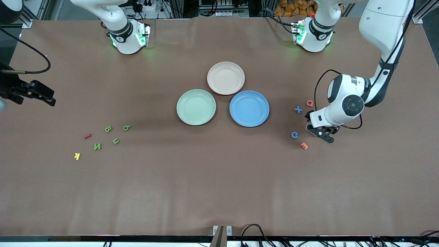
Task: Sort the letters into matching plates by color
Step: 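Grasp the blue a with the left gripper while the right gripper reaches letters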
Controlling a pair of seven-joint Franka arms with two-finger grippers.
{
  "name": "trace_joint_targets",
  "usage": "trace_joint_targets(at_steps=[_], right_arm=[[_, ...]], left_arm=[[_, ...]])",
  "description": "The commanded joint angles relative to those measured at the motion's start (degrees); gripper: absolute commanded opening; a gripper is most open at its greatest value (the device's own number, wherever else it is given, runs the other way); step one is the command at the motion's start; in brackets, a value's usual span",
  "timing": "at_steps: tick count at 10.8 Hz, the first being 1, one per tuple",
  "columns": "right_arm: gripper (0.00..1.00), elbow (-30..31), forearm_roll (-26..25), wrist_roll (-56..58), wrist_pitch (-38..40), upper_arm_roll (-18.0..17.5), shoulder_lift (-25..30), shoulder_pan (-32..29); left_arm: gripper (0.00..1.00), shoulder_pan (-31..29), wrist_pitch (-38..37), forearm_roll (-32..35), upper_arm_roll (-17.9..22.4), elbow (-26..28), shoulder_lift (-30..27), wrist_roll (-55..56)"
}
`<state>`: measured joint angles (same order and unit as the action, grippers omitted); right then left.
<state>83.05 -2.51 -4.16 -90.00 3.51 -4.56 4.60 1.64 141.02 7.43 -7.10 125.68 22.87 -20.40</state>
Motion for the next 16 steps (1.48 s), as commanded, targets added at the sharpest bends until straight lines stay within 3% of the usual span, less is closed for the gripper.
trace_joint_targets(at_steps=[1, 7, 8, 11, 12, 16], right_arm=[[1.00, -0.70, -0.13, -0.14, 0.35, -0.08, -0.18, 0.49], [1.00, -0.08, 0.75, -0.32, -5.26, 0.00, -3.95, -0.21], [1.00, 0.09, 0.75, -0.32, -7.10, 0.00, -5.44, -0.21], [1.00, 9.62, 4.50, -0.84, -18.85, 0.27, -5.38, -0.99], [1.00, 14.28, 7.05, -0.85, -23.86, 0.27, -5.02, -1.26], [1.00, 23.98, 7.61, -8.13, -33.65, 0.36, -7.29, -1.53]], left_arm=[[1.00, 0.11, 5.12, -1.89, -0.02, -1.31, 3.05, -0.08], [1.00, -0.06, 5.58, -1.89, -0.02, -1.14, 3.41, 0.01], [0.89, -0.15, 5.58, -1.98, -0.02, -0.96, 3.32, 0.09], [0.02, -1.03, 5.49, -1.98, -0.02, -0.26, 2.88, 5.43], [0.00, -0.85, 5.58, -1.98, -0.02, -0.17, 2.88, 6.24], [0.00, -0.67, 5.49, -1.98, -0.02, 0.01, 2.79, 6.68]])
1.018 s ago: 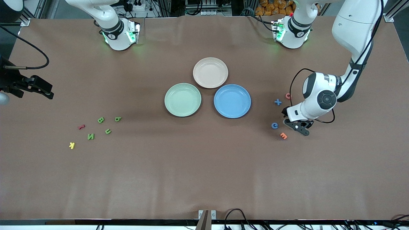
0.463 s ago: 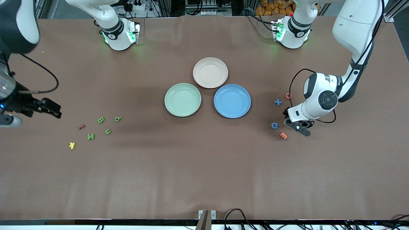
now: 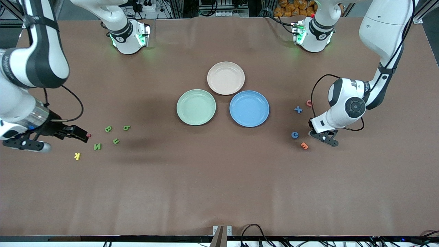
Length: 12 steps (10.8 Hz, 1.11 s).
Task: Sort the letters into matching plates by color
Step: 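Grasp the blue a with the left gripper while the right gripper reaches letters, then drop the blue a onto the blue plate while the right gripper lowers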
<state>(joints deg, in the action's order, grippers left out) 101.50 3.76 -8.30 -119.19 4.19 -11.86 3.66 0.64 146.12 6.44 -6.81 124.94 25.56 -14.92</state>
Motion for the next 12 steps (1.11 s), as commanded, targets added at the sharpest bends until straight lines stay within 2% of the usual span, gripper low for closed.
trace_joint_targets(at_steps=[1, 4, 6, 8, 10, 12], right_arm=[[1.00, 6.94, 1.43, -5.84, -6.47, -0.32, -1.39, -0.49], [1.00, 12.12, 2.65, -8.40, -14.72, -0.41, -4.83, -0.40], [1.00, 14.77, 6.42, -8.32, -19.39, -0.41, -6.76, -0.32], [1.00, 16.87, 6.44, -8.40, -22.46, -0.41, -8.26, -0.14], [1.00, 17.94, 6.44, -8.32, -25.11, -0.41, -10.62, -0.14], [1.00, 19.34, 6.44, -8.32, -27.83, -0.41, -12.30, -0.14]], left_arm=[[0.00, 0.50, 0.30, -0.99, -0.31, 0.66, -0.16, 2.34], [0.00, 1.30, 0.04, -0.99, -1.62, -0.04, -1.13, 6.64], [0.00, 1.30, -0.22, -0.99, -3.55, -0.57, -2.62, 11.29], [0.00, 1.56, -0.84, -0.99, -5.75, -2.32, -2.71, 16.39], [0.00, 3.39, -5.03, -0.91, -7.25, -5.04, -2.71, 22.01], [0.00, 7.78, -10.40, -0.91, -7.25, -9.08, -2.10, 29.12]])
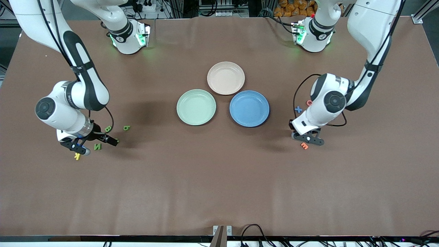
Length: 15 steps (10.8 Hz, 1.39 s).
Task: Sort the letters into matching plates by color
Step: 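Drop the blue a onto the blue plate while the right gripper lowers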
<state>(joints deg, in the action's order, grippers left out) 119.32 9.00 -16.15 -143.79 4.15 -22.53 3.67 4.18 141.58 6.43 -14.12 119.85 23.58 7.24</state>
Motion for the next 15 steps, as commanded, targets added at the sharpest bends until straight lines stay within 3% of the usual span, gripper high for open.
trace_joint_targets(at_steps=[1, 6, 11, 12, 13, 15], right_arm=[[1.00, 2.31, 1.20, -0.46, -4.29, -0.37, -1.91, -0.16], [1.00, 2.32, 1.29, -0.46, -6.50, -0.37, -4.46, -0.07], [1.00, 2.14, 1.29, -0.46, -8.61, -0.37, -6.39, 0.37], [1.00, 2.23, 1.29, -0.46, -8.87, -0.37, -6.74, 0.46], [0.99, 2.32, 1.29, -0.46, -9.66, -0.46, -6.83, 0.54], [0.94, 2.58, 1.29, -0.46, -9.67, -0.46, -6.83, 0.89]], left_arm=[[0.00, 6.18, -6.40, -0.89, 0.05, -4.45, -0.03, 9.86], [0.00, 16.64, -6.41, -0.89, -0.03, -8.75, 3.04, 25.78], [0.00, 22.98, -6.41, -0.37, 0.14, -11.22, 7.09, 32.48], [0.65, 22.72, -6.41, -0.19, 0.14, -11.22, 7.09, 31.79], [1.00, 22.63, -6.50, -0.19, 0.14, -11.13, 6.92, 31.52], [1.00, 22.37, -6.58, 0.16, 0.14, -10.52, 6.56, 30.38]])
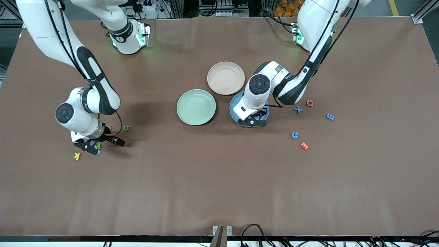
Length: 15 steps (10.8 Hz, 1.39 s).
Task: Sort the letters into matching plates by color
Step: 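Drop the blue a onto the blue plate while the right gripper lowers, then grasp the blue c with the left gripper while the right grasps green u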
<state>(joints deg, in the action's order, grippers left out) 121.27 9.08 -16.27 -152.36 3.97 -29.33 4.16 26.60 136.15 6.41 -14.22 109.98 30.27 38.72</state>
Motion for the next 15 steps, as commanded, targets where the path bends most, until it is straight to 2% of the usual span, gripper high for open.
trace_joint_targets(at_steps=[1, 2, 5, 8, 13, 15], right_arm=[[0.91, 0.98, 1.20, -0.34, -1.18, -0.28, -0.03, 0.50], [0.87, 0.99, 1.20, -0.34, -1.27, -0.28, -0.03, 0.50], [0.57, 1.68, 0.85, -0.34, -1.70, -0.28, -0.03, 0.50], [0.35, 2.39, 0.67, -0.25, -2.50, -0.28, -0.03, 0.50], [0.20, 2.31, 0.67, -0.25, -2.59, -0.28, -0.03, 0.50], [0.14, 2.31, 0.85, -0.34, -2.50, -0.28, 0.32, 0.50]], left_arm=[[1.00, -0.41, -2.37, 0.27, 0.25, -0.55, -0.39, -1.89], [1.00, -1.11, -3.60, 0.27, 0.51, -0.55, -0.65, -3.99], [1.00, -6.28, -3.79, 2.63, 0.51, 0.15, -1.00, -9.80], [1.00, -11.65, -3.79, 2.82, 0.34, 0.24, -2.06, -10.17], [1.00, -17.10, -3.61, 3.25, 0.77, 0.59, -2.24, -5.06], [1.00, -20.00, -2.39, 8.68, 0.25, 1.29, -2.32, -6.37]])
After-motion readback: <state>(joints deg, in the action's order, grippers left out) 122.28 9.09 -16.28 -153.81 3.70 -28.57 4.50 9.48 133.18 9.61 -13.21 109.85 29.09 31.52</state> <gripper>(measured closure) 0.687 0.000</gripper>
